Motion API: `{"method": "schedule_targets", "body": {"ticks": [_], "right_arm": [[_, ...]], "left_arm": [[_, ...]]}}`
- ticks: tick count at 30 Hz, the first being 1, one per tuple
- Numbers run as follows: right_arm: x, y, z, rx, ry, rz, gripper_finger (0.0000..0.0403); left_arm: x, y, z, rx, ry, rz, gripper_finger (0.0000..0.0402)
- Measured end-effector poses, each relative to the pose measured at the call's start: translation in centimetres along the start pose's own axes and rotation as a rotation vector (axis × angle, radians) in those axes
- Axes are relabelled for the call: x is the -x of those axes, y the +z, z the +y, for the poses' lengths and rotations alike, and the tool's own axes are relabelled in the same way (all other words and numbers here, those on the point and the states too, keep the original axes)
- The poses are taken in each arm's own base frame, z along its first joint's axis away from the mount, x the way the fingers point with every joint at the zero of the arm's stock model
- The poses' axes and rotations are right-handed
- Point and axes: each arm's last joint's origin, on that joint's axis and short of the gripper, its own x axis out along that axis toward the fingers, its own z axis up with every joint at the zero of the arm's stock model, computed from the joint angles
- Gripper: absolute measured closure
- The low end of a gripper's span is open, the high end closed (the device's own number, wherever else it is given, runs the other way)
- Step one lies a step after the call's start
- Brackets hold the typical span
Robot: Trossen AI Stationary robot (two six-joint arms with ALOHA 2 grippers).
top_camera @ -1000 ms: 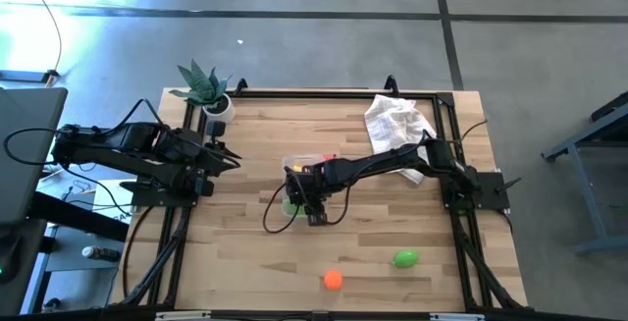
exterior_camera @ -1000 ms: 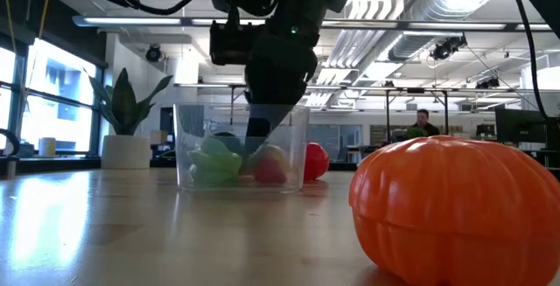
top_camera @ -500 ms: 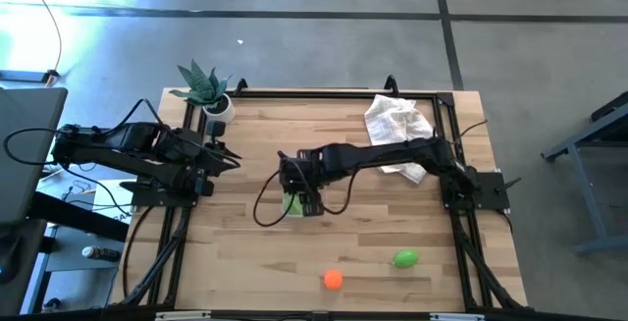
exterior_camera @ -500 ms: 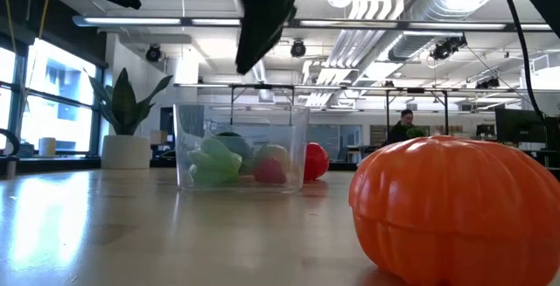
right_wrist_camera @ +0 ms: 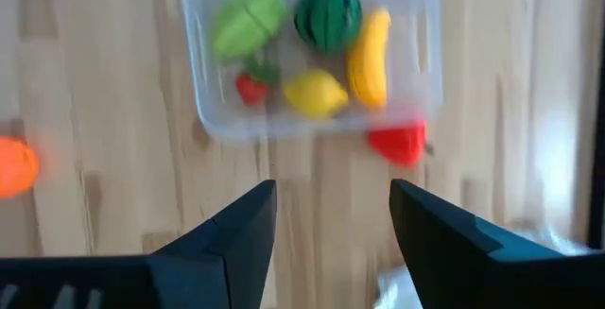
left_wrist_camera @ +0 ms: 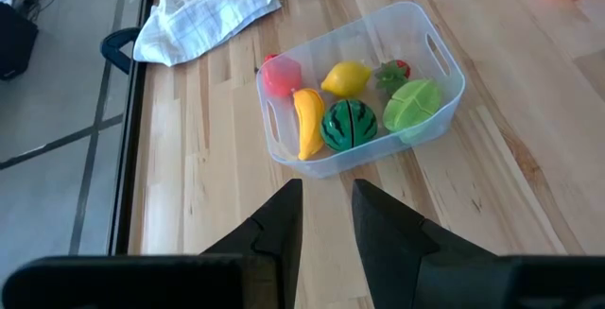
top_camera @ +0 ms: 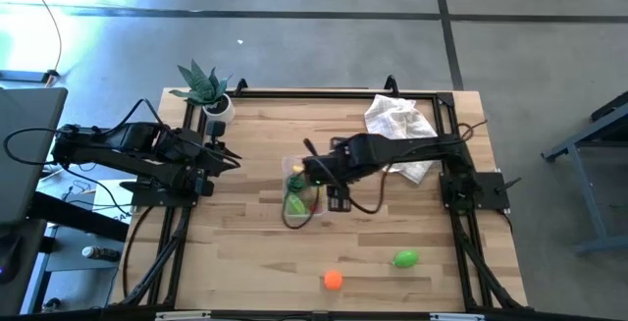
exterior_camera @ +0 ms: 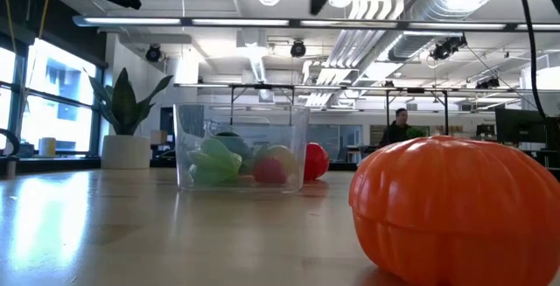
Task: Pick and placing Produce into tupperware
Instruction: Put the melon into the bin
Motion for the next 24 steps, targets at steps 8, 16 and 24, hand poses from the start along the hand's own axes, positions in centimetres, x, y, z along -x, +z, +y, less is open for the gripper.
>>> {"method": "schedule_targets", "body": {"ticks": [8,16,24], "right_arm": [[4.7,-2.9,2.5,-0.096,-0.032,-0.087,0.0203],[8.9,-5.9,5.8,-0.203,-0.031,-0.222,0.0203],[11.9,-9.0,9.2,-0.275,0.052,-0.297,0.0203]], "left_arm": [[0.0,0.0,0.0,0.000,0.000,-0.001,0.0316],[0.0,0.0,0.0,0.000,0.000,0.000,0.0316],[0.0,0.0,0.0,0.000,0.000,0.001,0.0316]]}}
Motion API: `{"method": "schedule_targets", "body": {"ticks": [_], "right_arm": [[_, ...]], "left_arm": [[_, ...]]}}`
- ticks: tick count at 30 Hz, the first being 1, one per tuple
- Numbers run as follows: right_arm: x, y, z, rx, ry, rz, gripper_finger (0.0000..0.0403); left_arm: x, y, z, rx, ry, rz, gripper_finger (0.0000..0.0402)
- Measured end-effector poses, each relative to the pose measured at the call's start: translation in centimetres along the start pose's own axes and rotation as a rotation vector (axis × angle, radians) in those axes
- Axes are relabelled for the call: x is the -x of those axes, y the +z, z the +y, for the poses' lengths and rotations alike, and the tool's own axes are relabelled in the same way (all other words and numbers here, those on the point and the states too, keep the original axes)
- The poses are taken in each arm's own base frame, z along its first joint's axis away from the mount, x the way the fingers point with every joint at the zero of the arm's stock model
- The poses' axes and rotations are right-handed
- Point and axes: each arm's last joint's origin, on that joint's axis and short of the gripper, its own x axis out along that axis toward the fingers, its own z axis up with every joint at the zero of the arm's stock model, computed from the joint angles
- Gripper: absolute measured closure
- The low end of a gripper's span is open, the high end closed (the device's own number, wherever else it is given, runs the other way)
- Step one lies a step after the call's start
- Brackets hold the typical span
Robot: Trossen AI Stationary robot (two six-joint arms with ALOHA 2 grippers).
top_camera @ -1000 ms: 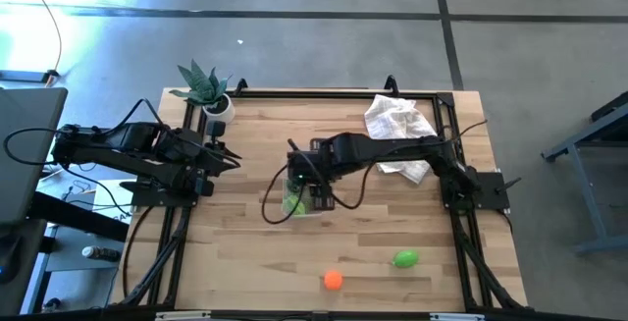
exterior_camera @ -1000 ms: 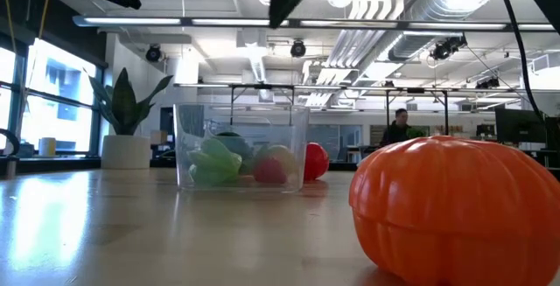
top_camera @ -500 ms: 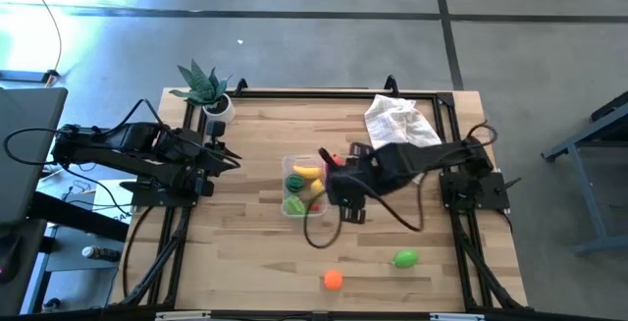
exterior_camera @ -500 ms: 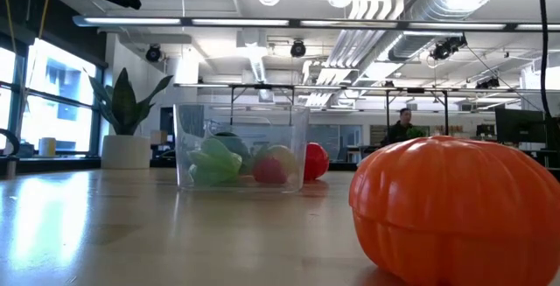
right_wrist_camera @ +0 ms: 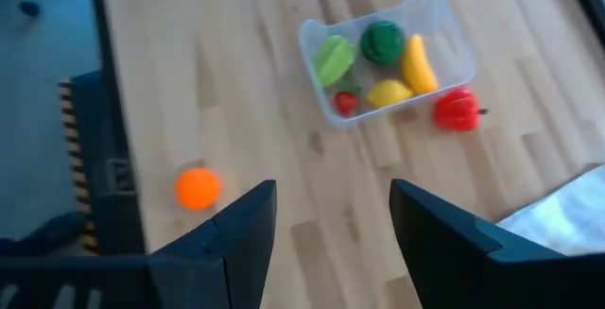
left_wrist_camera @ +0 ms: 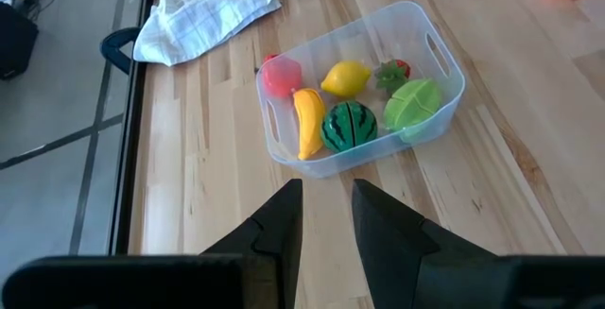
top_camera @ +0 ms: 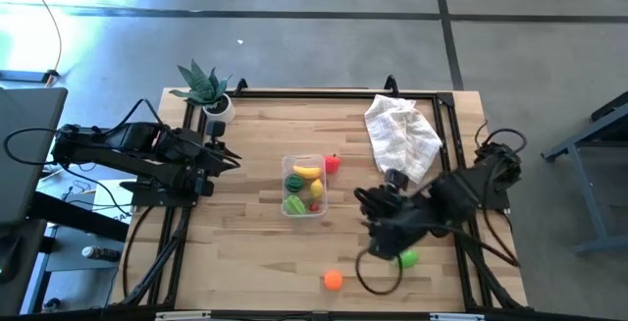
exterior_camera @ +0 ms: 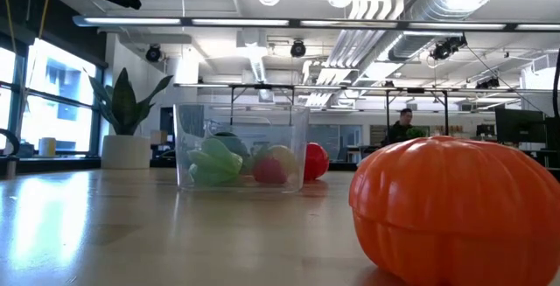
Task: Pick and placing Produce into tupperware
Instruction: Put the melon into the bin
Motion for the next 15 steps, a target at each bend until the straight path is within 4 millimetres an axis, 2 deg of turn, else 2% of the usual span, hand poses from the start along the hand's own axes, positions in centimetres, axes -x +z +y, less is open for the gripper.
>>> {"method": "schedule_targets", "body": {"ticks": [5,8,11,15], "right_arm": [[1.5,-1.8,1.6,-0.030,0.061,0.003,0.0203],[1.7,-2.9,2.5,-0.051,0.099,0.052,0.0203],[0.7,-4.6,3.6,-0.035,0.100,0.144,0.0203],[-2.0,-7.6,4.7,0.015,0.031,0.286,0.0203]], "left_arm": [[0.0,0.0,0.0,0.000,0.000,0.000,0.0316],[0.0,0.0,0.0,0.000,0.000,0.000,0.0316],[0.0,0.0,0.0,0.001,0.001,0.000,0.0316],[0.0,0.0,0.0,0.000,0.000,0.000,0.0316]]}}
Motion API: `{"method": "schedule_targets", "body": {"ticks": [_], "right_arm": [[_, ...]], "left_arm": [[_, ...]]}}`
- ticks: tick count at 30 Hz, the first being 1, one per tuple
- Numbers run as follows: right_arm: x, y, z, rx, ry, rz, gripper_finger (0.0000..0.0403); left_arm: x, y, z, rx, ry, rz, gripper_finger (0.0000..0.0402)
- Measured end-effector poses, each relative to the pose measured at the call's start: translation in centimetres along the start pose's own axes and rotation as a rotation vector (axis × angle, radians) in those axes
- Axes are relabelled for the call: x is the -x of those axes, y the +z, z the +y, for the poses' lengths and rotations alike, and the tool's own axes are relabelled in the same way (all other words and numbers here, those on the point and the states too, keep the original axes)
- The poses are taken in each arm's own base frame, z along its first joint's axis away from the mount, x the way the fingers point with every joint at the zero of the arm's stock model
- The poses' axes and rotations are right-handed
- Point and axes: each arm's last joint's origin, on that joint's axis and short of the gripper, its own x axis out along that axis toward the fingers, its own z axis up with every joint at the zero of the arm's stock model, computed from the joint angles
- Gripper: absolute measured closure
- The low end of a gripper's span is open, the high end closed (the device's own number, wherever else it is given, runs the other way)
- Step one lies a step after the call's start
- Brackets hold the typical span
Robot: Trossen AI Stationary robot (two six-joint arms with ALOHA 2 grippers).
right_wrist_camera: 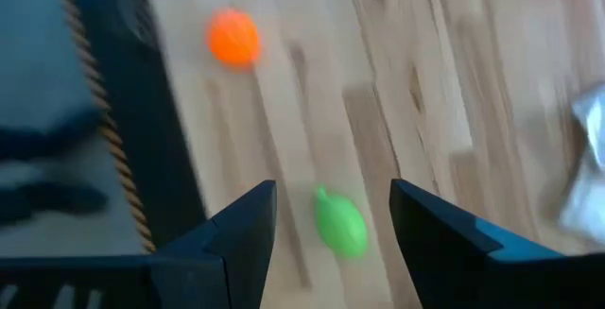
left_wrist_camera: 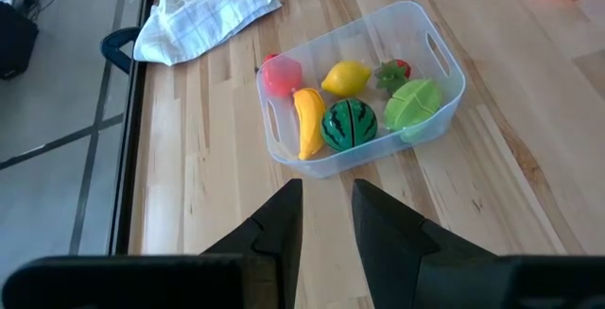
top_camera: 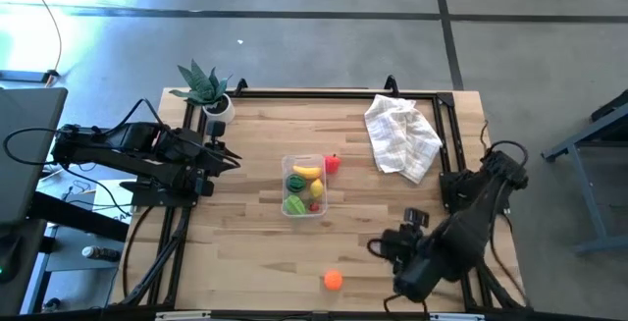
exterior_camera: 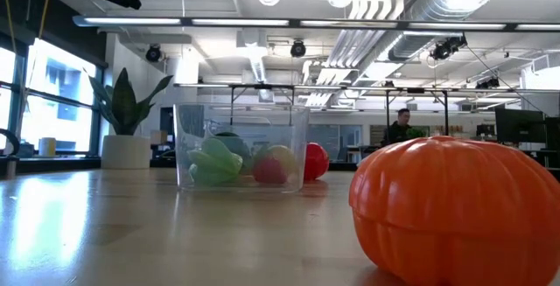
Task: Pick and placing Produce into tupperware
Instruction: Put the melon into the bin
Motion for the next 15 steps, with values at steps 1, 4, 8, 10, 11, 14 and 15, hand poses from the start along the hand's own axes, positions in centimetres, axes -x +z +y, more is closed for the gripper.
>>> {"method": "schedule_targets", "body": {"ticks": [1,4,8,10,11,14,15], "right_arm": [[-0.9,-0.5,0.1,0.010,-0.028,0.026,0.0203],[-3.5,-2.2,0.3,0.059,-0.112,0.105,0.0203],[-6.0,-4.2,0.2,0.117,-0.201,0.173,0.0203],[-7.0,-5.3,0.1,0.144,-0.235,0.212,0.0203],[-7.4,-5.7,0.1,0.156,-0.252,0.223,0.0203],[-8.6,-6.9,0.0,0.185,-0.280,0.244,0.0203],[-8.9,-7.2,0.1,0.195,-0.280,0.245,0.0203]], "left_arm": [[0.0,0.0,0.0,0.000,0.000,0.000,0.0316],[0.0,0.0,0.0,0.000,0.000,0.000,0.0316],[0.0,0.0,0.0,0.000,0.000,0.000,0.0316],[0.0,0.0,0.0,0.000,0.000,0.000,0.0316],[0.0,0.0,0.0,0.000,0.000,0.000,0.0316],[0.0,0.0,0.0,0.000,0.000,0.000,0.0316],[0.0,0.0,0.0,0.000,0.000,0.000,0.0316]]}}
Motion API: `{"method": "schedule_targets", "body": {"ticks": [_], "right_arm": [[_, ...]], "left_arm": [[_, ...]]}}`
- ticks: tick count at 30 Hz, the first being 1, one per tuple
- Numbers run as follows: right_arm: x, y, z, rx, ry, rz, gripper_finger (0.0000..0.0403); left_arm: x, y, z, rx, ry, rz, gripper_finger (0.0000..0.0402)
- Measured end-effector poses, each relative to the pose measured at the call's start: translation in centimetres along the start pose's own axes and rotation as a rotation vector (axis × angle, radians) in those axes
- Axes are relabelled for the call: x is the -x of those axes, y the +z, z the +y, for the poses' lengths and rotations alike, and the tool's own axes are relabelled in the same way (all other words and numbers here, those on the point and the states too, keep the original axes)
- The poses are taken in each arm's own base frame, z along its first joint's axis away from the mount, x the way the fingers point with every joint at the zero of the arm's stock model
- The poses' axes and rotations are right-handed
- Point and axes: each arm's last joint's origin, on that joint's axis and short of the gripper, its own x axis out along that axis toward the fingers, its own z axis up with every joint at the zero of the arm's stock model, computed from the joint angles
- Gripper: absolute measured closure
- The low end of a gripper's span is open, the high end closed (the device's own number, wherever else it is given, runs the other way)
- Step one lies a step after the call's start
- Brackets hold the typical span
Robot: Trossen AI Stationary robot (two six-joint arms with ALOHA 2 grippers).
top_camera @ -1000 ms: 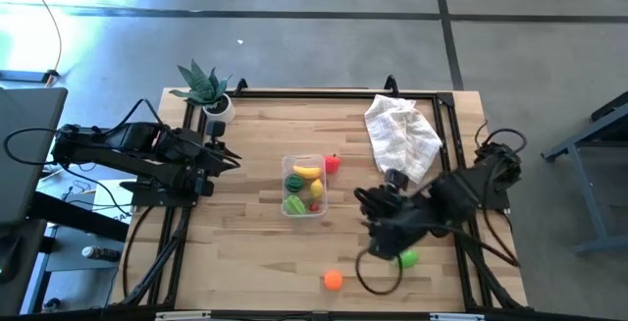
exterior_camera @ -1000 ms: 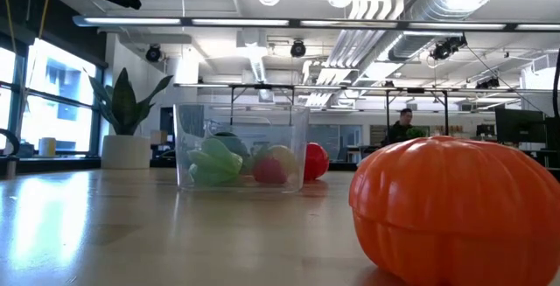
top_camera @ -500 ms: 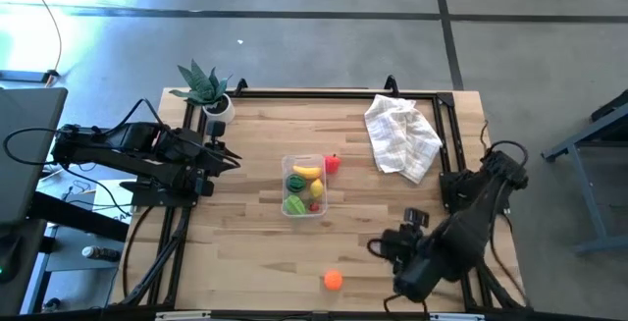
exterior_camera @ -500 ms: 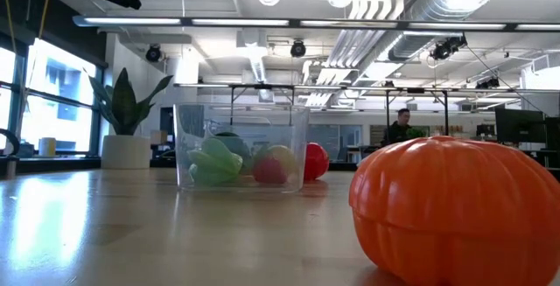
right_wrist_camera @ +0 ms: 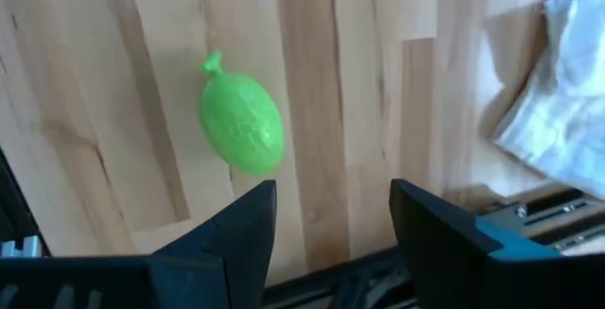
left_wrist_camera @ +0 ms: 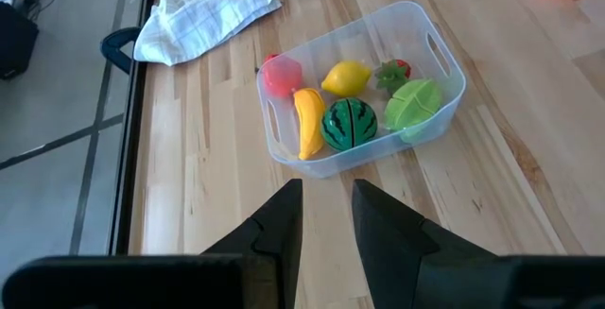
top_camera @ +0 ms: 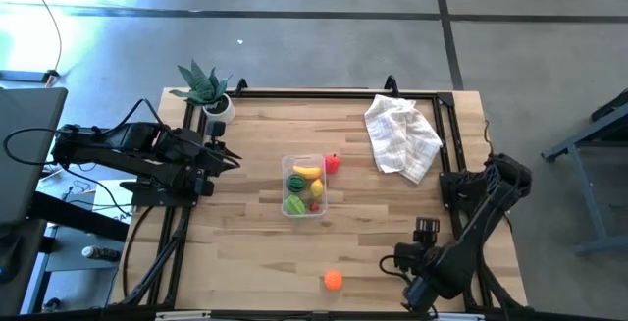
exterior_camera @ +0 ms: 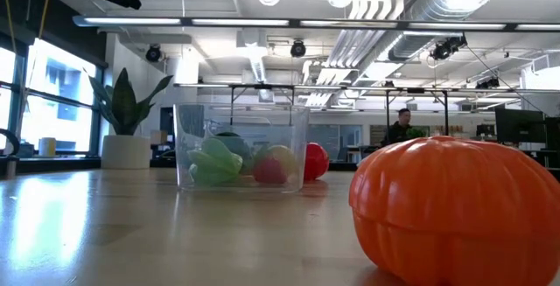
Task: Pick and placing Produce into tupperware
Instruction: Put the melon into the bin
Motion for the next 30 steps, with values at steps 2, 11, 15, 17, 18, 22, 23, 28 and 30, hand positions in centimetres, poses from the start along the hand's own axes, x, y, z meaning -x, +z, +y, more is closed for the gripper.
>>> {"method": "schedule_targets", "body": {"ticks": [2,11,15,17,18,22,23,28,30], "right_arm": [[-0.5,-0.3,0.4,0.030,0.009,-0.008,0.0203],[-1.7,-0.7,2.0,0.169,0.070,-0.099,0.0203],[-2.5,-0.6,2.4,0.201,0.086,-0.118,0.0203],[-3.2,-0.6,2.6,0.217,0.095,-0.121,0.0203],[-3.5,-0.7,2.7,0.221,0.100,-0.117,0.0203],[-4.7,-0.9,2.5,0.213,0.086,-0.094,0.0203],[-5.0,-0.9,2.5,0.210,0.085,-0.092,0.0203],[-5.7,-1.0,2.5,0.210,0.084,-0.082,0.0203],[-6.0,-1.0,2.5,0.205,0.094,-0.072,0.0203]], "left_arm": [[0.0,0.0,0.0,0.000,-0.001,-0.001,0.0316],[0.0,0.0,0.0,0.000,0.000,0.000,0.0316],[0.0,0.0,0.0,0.000,0.000,-0.001,0.0316],[0.0,0.0,0.0,0.000,0.000,0.000,0.0316],[0.0,0.0,0.0,0.000,0.000,0.000,0.0316],[0.0,0.0,0.0,0.000,0.000,-0.001,0.0316],[0.0,0.0,0.0,0.000,0.000,0.000,0.0316],[0.0,0.0,0.0,0.000,0.000,0.000,0.0316],[0.0,0.0,0.0,0.000,0.000,0.000,0.0316]]}}
